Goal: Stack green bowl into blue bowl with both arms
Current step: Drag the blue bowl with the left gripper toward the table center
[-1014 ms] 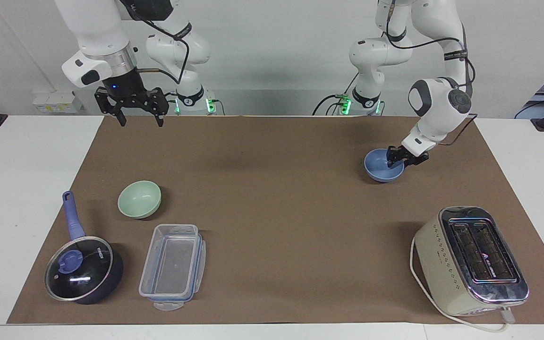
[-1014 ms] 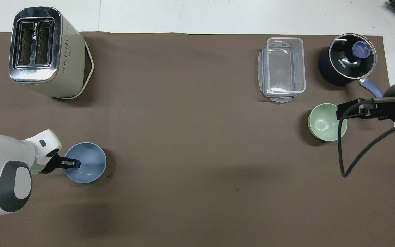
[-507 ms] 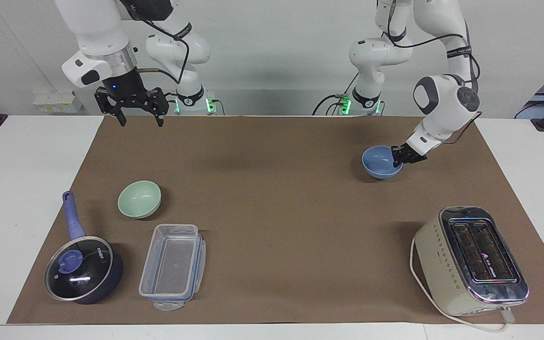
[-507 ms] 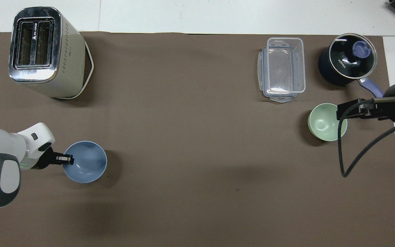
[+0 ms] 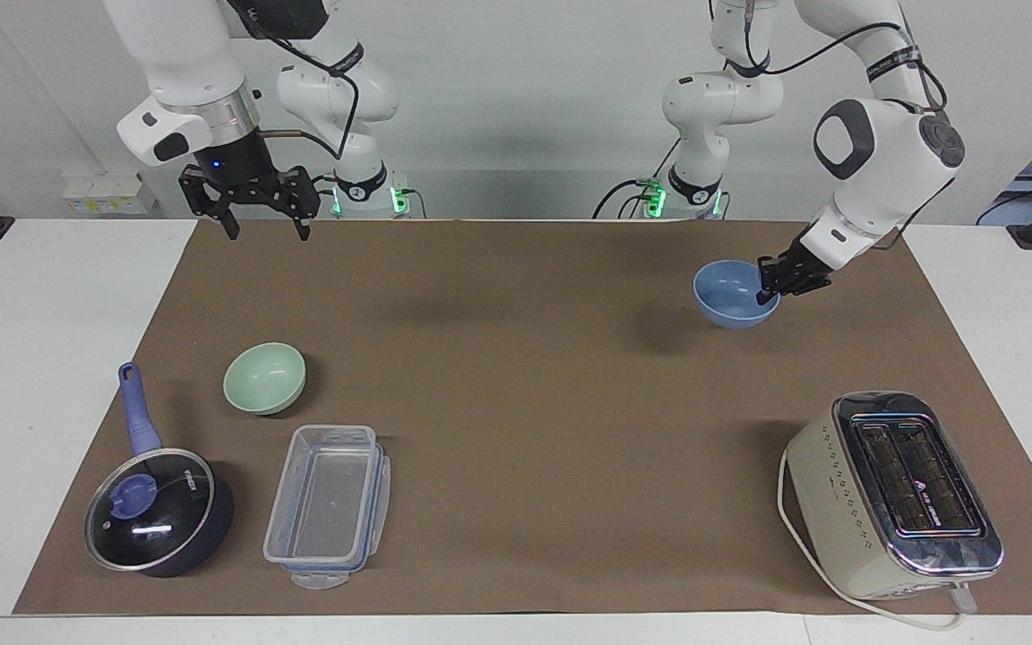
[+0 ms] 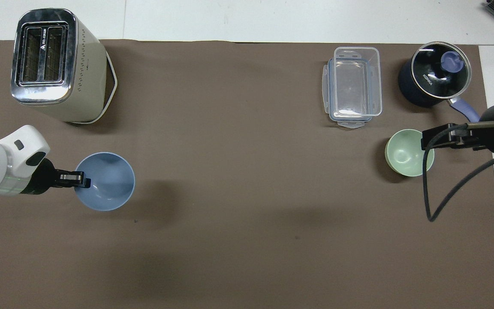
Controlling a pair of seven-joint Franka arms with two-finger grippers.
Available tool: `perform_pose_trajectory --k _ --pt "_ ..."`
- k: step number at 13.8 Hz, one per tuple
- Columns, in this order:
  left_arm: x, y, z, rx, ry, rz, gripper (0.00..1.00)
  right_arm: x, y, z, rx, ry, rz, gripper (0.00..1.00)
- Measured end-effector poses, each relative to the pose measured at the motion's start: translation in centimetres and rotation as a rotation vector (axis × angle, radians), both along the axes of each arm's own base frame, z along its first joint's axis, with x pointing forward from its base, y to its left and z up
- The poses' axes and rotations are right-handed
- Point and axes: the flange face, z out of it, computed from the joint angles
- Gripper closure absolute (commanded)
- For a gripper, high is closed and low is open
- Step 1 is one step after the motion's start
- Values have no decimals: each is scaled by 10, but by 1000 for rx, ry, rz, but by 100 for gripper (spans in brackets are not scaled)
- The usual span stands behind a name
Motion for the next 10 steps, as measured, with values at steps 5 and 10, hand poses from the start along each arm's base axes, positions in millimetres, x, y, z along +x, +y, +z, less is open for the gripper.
perform_pose_trajectory --k 5,10 --pt "-7 -119 -20 14 2 43 100 0 -4 0 0 0 -7 0" --pt "-41 -239 -72 25 0 73 100 0 -7 0 0 0 -13 0"
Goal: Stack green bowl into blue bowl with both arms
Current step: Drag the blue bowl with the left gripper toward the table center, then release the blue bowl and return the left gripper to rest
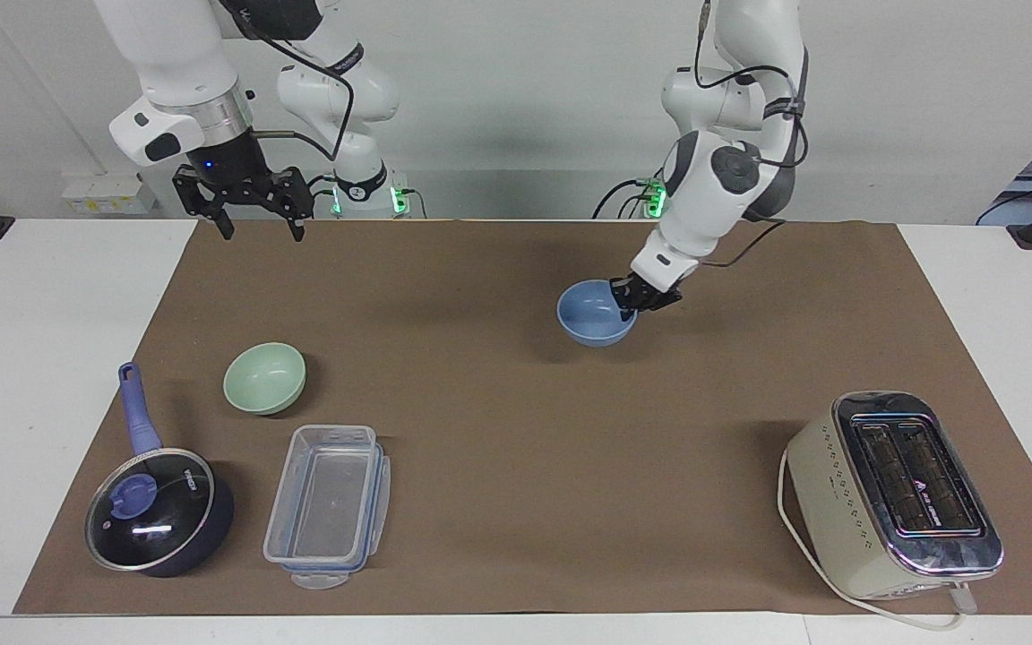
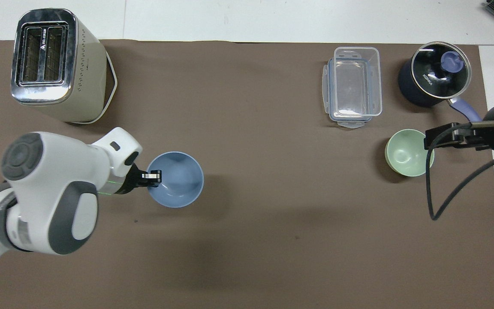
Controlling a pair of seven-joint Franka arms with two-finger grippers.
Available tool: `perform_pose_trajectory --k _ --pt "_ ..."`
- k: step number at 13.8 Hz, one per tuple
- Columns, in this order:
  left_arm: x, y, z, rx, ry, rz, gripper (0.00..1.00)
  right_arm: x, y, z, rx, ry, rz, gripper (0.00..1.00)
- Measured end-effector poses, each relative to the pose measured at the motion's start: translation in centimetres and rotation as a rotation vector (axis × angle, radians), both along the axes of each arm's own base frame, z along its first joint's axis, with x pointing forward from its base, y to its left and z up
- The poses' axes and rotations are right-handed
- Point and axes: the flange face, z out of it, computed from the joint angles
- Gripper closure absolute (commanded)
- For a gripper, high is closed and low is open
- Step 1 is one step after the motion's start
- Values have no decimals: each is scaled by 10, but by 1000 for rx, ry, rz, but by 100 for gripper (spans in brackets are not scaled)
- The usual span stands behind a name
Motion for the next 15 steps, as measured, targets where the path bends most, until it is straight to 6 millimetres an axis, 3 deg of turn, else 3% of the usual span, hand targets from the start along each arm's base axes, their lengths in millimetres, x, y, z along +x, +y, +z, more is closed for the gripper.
perform_pose_trajectory --k 2,4,5,6,9,10,15 --pt "-18 -34 -20 4 0 -4 100 0 0 0 0 0 0 0" --pt "-32 -56 -42 5 -12 -1 98 0 0 0 0 0 0 0" --pt "-36 -61 -53 10 -10 -5 60 0 0 0 0 0 0 0" --pt "-36 -62 -57 9 -15 -4 1 0 0 0 0 0 0 0" --pt "-28 -55 -57 8 -22 17 0 0 0 0 0 0 0 0" --pt "-17 -45 -53 3 -31 43 0 0 0 0 0 0 0 0" --pt "66 31 6 6 -53 131 0 0 -3 0 0 -2 -6 0"
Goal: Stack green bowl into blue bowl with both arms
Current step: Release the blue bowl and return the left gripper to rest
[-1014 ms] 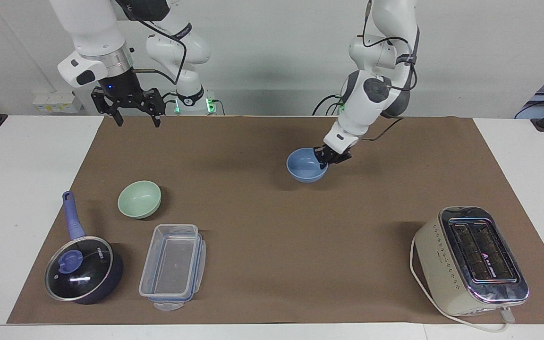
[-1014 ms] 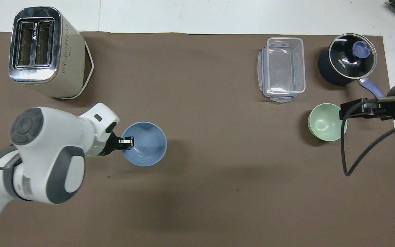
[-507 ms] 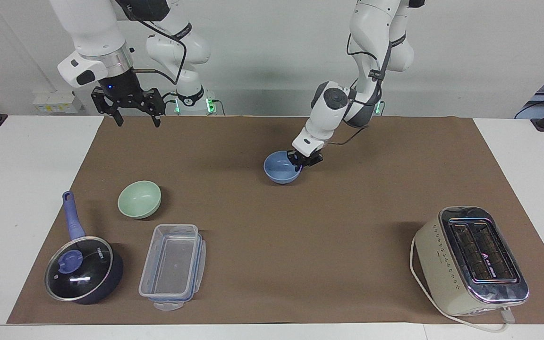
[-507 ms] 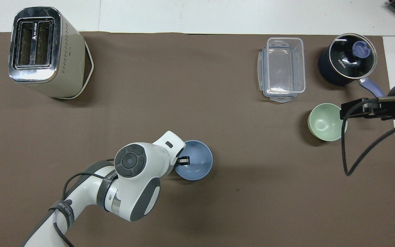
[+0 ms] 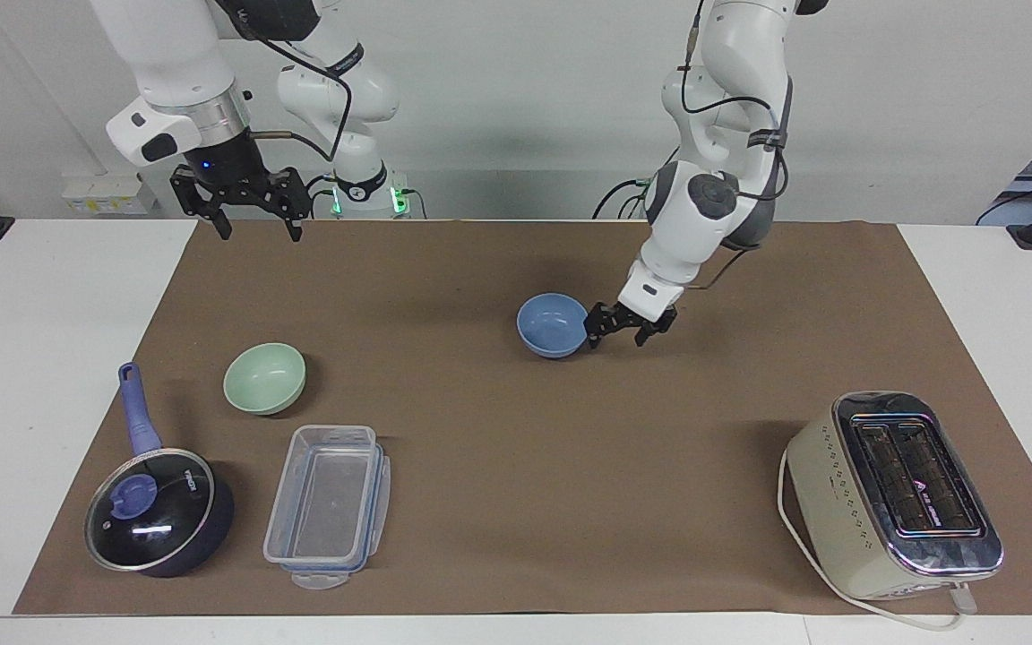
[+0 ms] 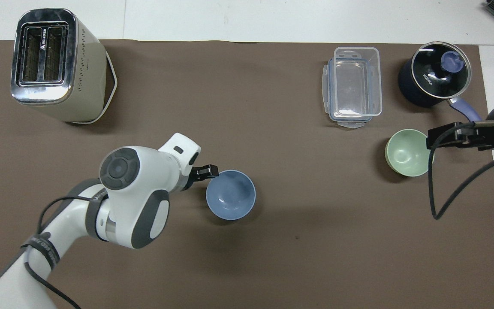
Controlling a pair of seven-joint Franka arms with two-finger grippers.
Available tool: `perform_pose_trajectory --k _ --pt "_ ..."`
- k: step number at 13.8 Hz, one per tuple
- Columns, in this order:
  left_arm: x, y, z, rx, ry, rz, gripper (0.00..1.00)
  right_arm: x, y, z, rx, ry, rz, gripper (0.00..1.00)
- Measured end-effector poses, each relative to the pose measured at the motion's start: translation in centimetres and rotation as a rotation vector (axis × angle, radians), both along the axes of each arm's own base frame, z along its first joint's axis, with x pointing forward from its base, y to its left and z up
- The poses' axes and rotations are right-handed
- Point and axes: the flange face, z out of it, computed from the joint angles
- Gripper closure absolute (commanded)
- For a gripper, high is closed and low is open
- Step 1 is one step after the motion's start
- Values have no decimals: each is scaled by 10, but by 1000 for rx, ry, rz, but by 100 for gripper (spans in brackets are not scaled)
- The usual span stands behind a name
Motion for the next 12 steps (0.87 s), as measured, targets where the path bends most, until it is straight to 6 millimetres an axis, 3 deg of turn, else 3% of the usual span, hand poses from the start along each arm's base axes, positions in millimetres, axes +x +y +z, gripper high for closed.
perform_pose_trajectory --k 4,8,10,12 --pt "41 78 34 35 15 -28 0 3 -4 -1 1 -19 -7 0" --pt "63 165 79 97 52 -108 0 5 -19 -17 0 -7 -35 0" --pt "65 189 121 160 57 -163 0 9 -31 -31 0 -19 -48 0" --pt "63 196 161 216 53 -201 0 14 -39 -56 0 -28 -37 0"
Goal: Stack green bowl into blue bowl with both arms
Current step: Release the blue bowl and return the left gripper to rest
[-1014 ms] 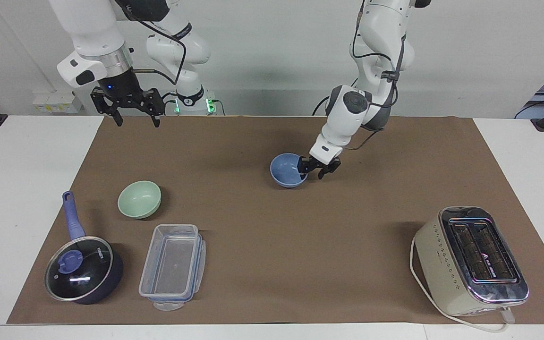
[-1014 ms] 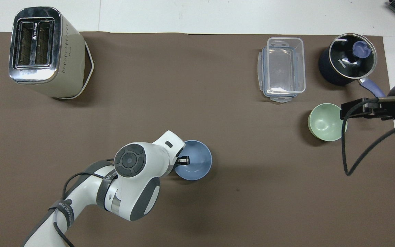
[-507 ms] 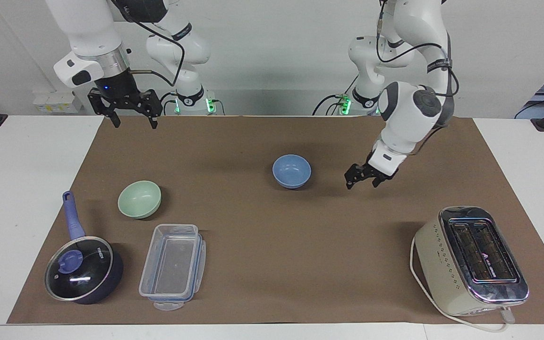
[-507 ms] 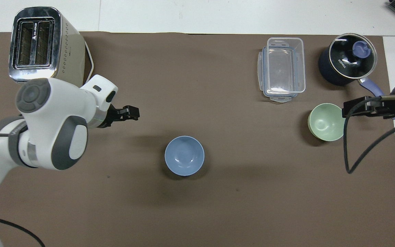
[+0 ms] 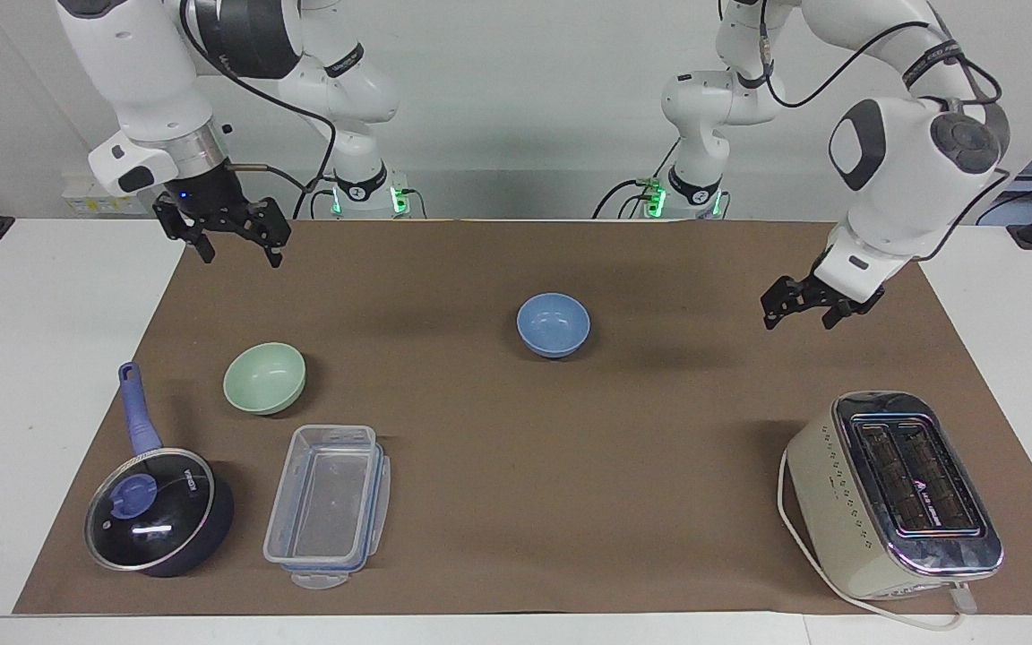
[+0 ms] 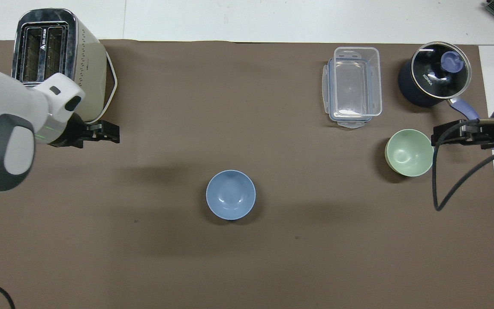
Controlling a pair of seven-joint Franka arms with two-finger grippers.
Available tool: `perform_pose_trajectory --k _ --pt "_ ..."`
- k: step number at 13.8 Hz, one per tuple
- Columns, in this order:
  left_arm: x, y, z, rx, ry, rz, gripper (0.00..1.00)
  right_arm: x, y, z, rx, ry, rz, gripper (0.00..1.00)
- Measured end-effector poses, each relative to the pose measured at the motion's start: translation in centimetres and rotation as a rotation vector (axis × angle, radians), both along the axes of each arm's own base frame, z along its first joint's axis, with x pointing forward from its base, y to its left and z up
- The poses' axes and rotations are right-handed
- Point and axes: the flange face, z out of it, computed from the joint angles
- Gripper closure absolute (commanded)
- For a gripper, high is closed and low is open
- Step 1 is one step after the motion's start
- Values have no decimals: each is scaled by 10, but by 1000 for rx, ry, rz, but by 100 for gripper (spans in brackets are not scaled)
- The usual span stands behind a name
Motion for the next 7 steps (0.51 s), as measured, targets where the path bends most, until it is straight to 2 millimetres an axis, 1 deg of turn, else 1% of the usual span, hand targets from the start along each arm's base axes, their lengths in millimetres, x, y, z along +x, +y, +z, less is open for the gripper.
perform_pose_trajectory --k 2,3,5,7 --pt "-6 1 37 23 8 -10 0 4 -3 -31 1 -1 10 0" --pt "-9 2 51 24 13 -10 0 4 -4 -46 1 0 15 0" --pt "-15 3 64 26 41 -9 0 6 -12 -78 2 -6 34 0" --pt "-19 3 78 25 19 -9 0 9 -33 -119 3 -16 52 0"
